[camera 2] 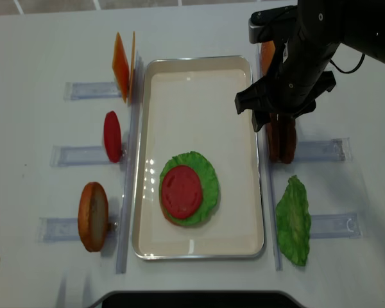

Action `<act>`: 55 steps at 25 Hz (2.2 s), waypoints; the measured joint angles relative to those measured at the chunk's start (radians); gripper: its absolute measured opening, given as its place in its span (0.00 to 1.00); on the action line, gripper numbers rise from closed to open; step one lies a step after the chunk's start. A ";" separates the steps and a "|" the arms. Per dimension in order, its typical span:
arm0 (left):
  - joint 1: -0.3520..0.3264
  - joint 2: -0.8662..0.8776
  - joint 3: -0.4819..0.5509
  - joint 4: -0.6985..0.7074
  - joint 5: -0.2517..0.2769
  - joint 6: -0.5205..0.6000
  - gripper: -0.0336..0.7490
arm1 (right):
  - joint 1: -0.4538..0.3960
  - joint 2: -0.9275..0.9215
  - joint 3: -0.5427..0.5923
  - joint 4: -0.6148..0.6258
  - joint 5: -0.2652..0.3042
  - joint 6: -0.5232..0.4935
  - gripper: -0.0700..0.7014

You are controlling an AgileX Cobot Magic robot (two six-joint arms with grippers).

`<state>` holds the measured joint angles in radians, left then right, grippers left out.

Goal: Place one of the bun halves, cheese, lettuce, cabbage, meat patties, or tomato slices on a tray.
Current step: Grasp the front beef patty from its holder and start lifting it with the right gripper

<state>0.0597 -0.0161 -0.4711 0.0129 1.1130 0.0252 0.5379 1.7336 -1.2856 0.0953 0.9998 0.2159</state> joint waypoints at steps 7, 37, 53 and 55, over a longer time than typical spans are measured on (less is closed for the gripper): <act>0.000 0.000 0.000 0.000 0.000 0.000 0.54 | 0.000 0.000 0.000 -0.001 0.000 0.000 0.65; 0.000 0.000 0.000 0.000 0.000 0.000 0.54 | 0.000 0.067 0.000 -0.048 -0.031 0.004 0.61; 0.000 0.000 0.000 0.000 0.000 0.000 0.54 | 0.000 0.067 0.000 -0.095 -0.044 0.007 0.34; 0.000 0.000 0.000 0.000 0.000 0.000 0.54 | 0.000 0.067 0.000 -0.095 -0.044 0.008 0.26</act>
<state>0.0597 -0.0161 -0.4711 0.0129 1.1130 0.0252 0.5383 1.8009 -1.2856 0.0000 0.9559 0.2240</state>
